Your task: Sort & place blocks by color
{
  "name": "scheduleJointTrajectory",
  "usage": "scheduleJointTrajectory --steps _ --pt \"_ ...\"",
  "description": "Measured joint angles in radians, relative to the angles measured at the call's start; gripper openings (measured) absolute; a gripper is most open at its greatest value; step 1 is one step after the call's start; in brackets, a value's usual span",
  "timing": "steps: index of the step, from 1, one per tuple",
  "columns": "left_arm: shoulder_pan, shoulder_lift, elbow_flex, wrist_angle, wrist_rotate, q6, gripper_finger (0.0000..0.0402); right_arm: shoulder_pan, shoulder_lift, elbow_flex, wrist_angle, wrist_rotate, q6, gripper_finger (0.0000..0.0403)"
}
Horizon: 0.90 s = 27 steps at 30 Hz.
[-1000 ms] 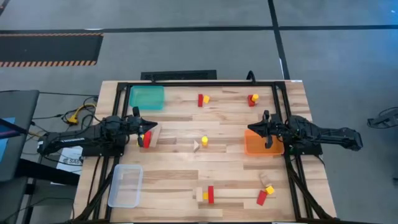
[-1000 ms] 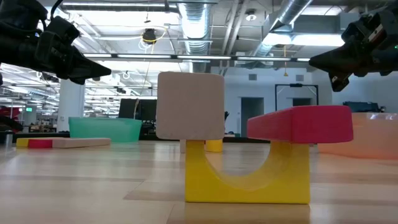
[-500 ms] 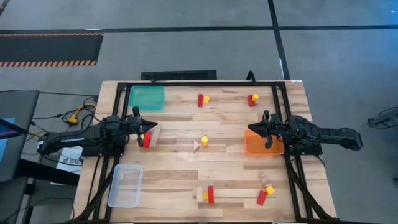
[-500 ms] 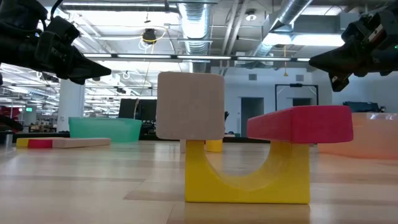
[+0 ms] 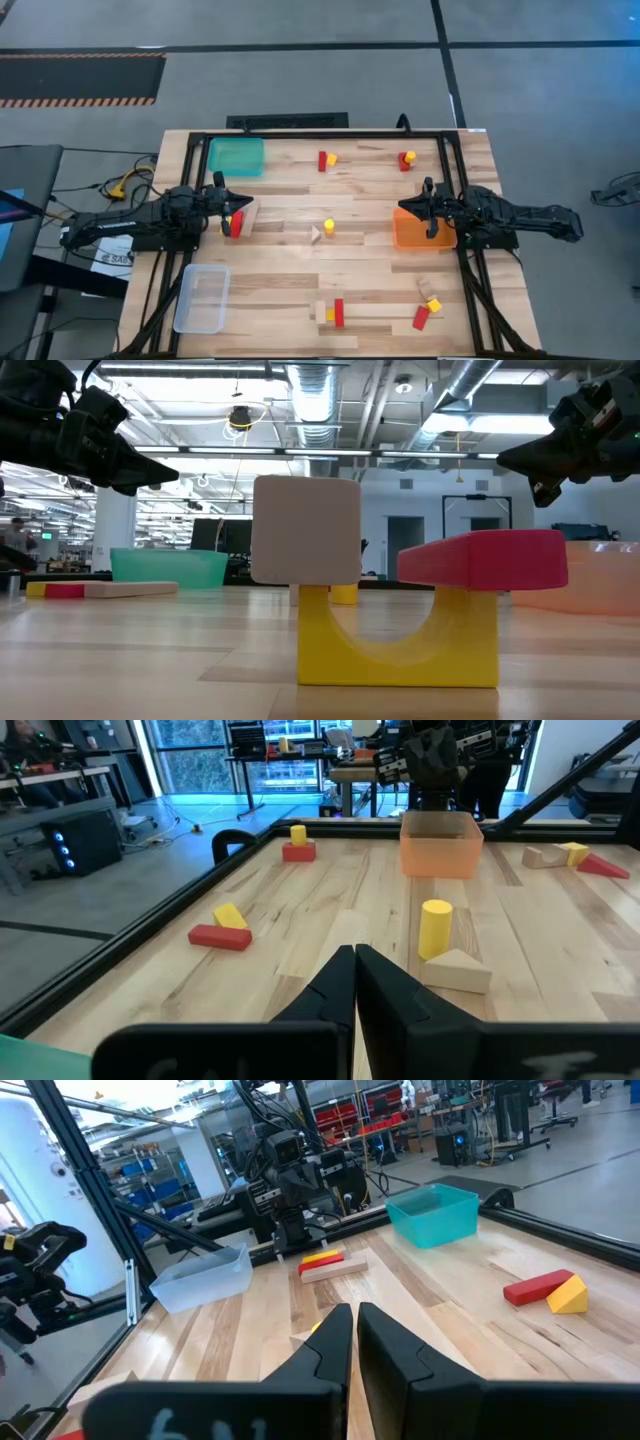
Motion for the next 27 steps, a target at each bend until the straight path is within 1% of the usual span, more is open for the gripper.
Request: scheduleJointTrajectory --steps 5,12,14,16,19,20,22,23,25,27 --pt "0.0 0.0 0.0 0.0 0.0 0.001 0.0 0.0 0.0 0.0 0.0 0.0 0.0 0.0046" --pt "0.0 0.0 -0.001 0.025 -0.007 0.153 0.0 0.0 0.0 0.0 0.0 0.0 0.0 0.0046" --pt "0.0 0.0 -0.001 0.028 -0.013 0.173 0.0 0.0 0.0 0.0 0.0 0.0 0.0 0.0046" --pt "0.0 0.001 -0.002 0.085 -0.027 0.151 0.0 0.0 0.0 0.0 0.0 0.0 0.0 0.0046" --pt "-0.004 0.0 -0.001 0.254 0.022 -0.077 0.0 0.0 0.0 -0.002 0.031 0.003 -0.005 0.0046" --pt "-0.004 0.0 -0.001 0.31 0.009 -0.125 0.0 0.0 0.0 -0.003 0.044 0.005 -0.005 0.0046" --pt "-0.004 0.0 -0.001 0.42 -0.06 -0.272 0.0 0.0 0.0 -0.003 0.082 0.011 -0.012 0.0046" --pt "-0.004 0.0 -0.001 0.462 -0.105 -0.356 0.0 -0.003 -0.002 -0.002 0.112 0.035 -0.035 0.0046" --pt "-0.004 -0.001 0.0 0.514 -0.215 -0.529 0.0 -0.016 -0.002 -0.001 0.169 0.115 -0.048 0.0046" --pt "-0.003 0.0 0.0 0.521 -0.305 -0.712 0.0 -0.032 0.0 -0.001 0.235 0.158 -0.021 0.0046"
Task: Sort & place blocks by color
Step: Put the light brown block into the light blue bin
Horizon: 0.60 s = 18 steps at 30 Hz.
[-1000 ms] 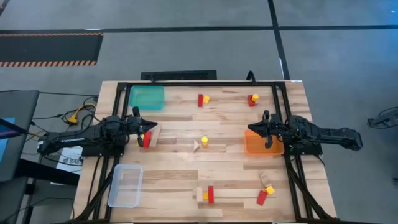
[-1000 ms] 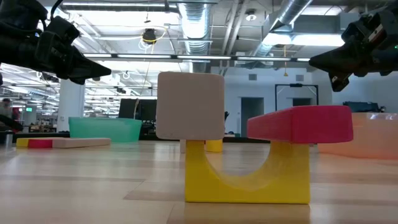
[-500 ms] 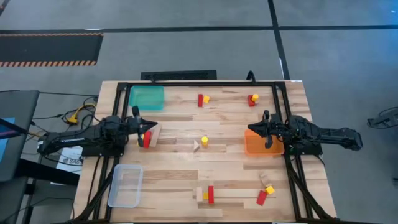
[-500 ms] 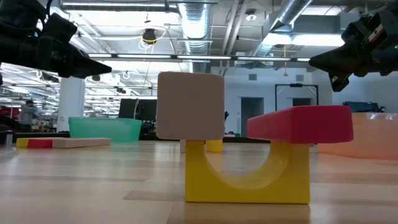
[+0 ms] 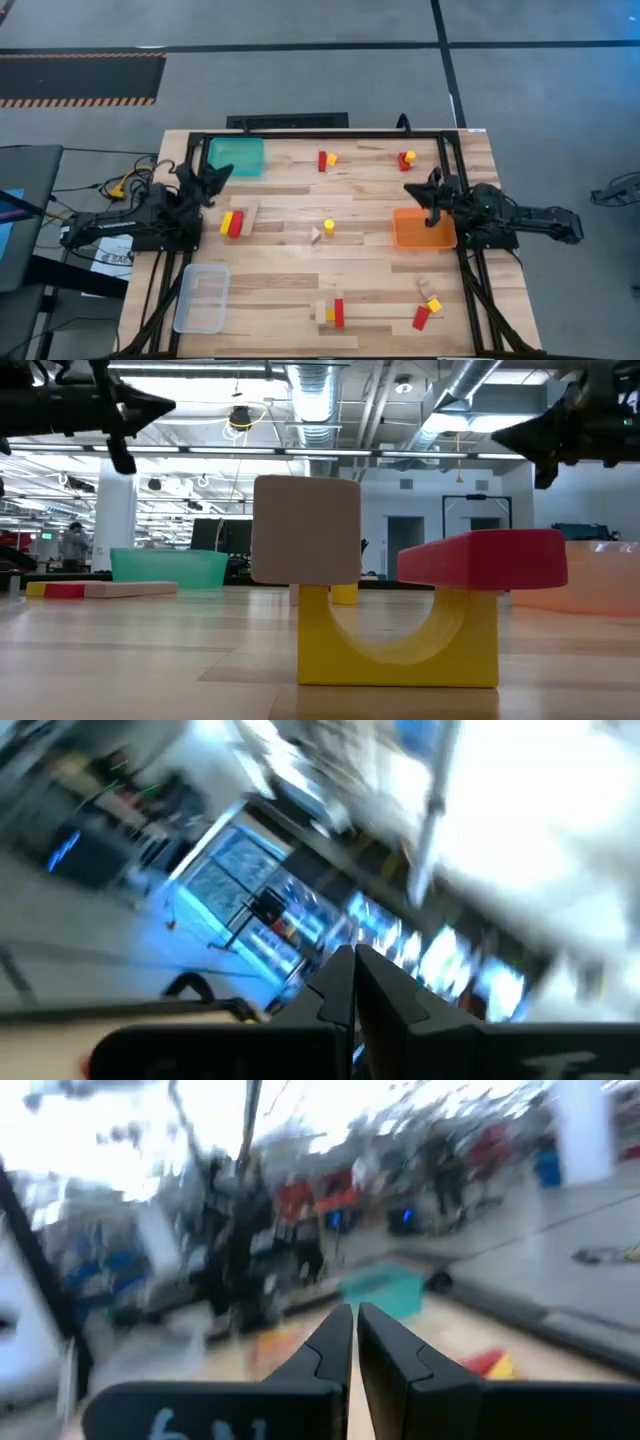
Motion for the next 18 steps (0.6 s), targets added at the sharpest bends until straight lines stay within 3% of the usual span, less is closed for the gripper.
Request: scheduleJointTrajectory --steps 2,5,12,14,18 --pt "0.0 0.0 0.0 -0.007 -0.041 -0.089 0.0 -0.016 0.006 0.001 0.049 0.006 0.014 0.0046" --pt "0.0 0.015 0.0 0.005 -0.056 -0.089 0.0 -0.026 0.024 0.013 0.069 0.006 0.021 0.0046" --pt "0.002 0.065 0.007 0.071 0.05 -0.039 0.0 -0.01 0.246 0.139 0.058 0.005 -0.01 0.0047" --pt "0.003 0.111 0.051 0.016 0.113 0.009 0.0 -0.003 0.349 0.188 0.067 0.005 -0.011 0.0046" --pt "0.003 0.29 0.245 -0.263 0.202 0.172 0.0 -0.003 0.559 0.285 0.052 0.002 -0.013 0.0046"
